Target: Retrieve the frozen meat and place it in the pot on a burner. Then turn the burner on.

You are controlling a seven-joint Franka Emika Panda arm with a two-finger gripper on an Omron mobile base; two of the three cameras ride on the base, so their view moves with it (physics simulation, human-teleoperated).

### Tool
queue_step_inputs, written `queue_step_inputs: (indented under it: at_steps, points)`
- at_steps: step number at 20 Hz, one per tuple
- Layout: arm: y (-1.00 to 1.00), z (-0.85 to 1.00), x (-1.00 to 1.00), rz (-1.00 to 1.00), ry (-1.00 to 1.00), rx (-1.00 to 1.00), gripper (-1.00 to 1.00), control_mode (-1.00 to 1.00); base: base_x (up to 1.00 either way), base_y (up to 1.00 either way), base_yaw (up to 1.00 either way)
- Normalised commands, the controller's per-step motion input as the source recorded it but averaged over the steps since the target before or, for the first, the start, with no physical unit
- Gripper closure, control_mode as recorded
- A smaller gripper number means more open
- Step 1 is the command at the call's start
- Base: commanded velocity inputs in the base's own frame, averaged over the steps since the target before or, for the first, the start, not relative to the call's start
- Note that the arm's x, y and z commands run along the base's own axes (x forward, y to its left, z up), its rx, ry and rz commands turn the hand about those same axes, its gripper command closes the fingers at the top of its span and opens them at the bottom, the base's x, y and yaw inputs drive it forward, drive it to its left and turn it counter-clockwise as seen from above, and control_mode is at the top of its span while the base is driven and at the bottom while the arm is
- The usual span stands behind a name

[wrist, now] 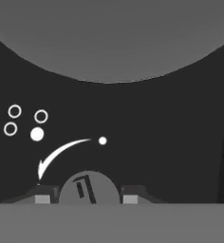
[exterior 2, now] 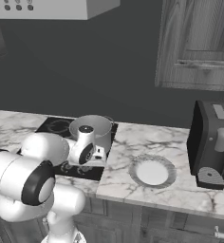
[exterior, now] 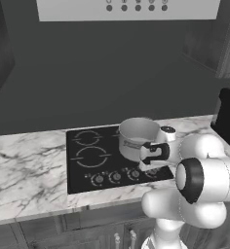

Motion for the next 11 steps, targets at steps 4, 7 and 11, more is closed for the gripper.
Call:
queue_step_inputs:
  at_steps: [4,7,11]
  points:
    - [-0.01,-0.39,-0.40,0.28,0.00,0.00,1.00,-1.00,0.00,0.00,0.00]
    - [0.00,-0.31,-0.39,0.30,0.00,0.00,1.00,-1.00,0.00,0.00,0.00]
    - [0.00,-0.33,-0.40,0.28,-0.01,0.00,1.00,-1.00,0.00,0.00,0.00]
